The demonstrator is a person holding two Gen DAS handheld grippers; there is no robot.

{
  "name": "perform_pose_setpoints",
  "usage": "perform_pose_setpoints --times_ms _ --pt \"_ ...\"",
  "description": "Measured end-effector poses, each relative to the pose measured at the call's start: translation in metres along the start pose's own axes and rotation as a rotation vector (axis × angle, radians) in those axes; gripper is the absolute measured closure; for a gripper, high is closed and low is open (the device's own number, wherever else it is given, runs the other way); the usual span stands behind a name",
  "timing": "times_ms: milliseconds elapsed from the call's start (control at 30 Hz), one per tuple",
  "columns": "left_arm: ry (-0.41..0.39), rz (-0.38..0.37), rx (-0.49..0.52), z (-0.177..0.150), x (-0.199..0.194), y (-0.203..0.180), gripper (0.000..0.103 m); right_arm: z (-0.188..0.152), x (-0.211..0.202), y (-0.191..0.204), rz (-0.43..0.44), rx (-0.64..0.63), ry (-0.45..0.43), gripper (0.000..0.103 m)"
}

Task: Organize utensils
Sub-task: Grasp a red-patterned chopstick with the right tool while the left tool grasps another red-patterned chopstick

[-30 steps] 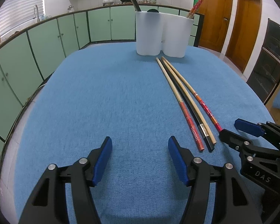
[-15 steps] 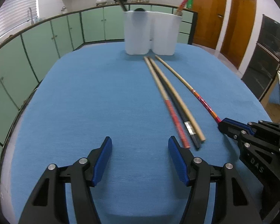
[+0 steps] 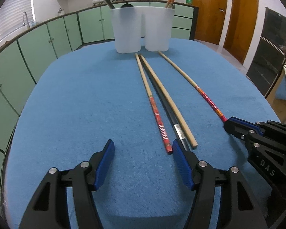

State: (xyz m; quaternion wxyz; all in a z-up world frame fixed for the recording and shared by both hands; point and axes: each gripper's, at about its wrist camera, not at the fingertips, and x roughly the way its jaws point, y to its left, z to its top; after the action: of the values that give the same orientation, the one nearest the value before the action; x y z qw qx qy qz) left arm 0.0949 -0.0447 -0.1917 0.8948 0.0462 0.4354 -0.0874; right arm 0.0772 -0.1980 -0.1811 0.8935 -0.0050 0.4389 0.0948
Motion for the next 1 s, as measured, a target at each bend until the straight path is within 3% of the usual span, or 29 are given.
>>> perform_pose_setpoints --times_ms 267,433,567,1000 --pt "0.001 0.018 -0.03 0.001 0.002 -0.001 0.04 0.0 0.0 -0.003 0.018 0.014 0.001 0.097" --pt "-0.014 0.008 -0.033 0.001 -0.001 -0.002 0.082 0.0 0.0 -0.004 0.026 0.02 -0.001 0.098" --pt "-0.017 0.004 -0.028 0.002 -0.001 -0.004 0.095 0.0 0.0 -0.004 0.028 0.021 -0.003 0.098" --pt "-0.083 0.012 -0.045 0.006 -0.028 0.006 0.097 0.004 -0.017 -0.006 0.018 0.018 -0.03 0.098"
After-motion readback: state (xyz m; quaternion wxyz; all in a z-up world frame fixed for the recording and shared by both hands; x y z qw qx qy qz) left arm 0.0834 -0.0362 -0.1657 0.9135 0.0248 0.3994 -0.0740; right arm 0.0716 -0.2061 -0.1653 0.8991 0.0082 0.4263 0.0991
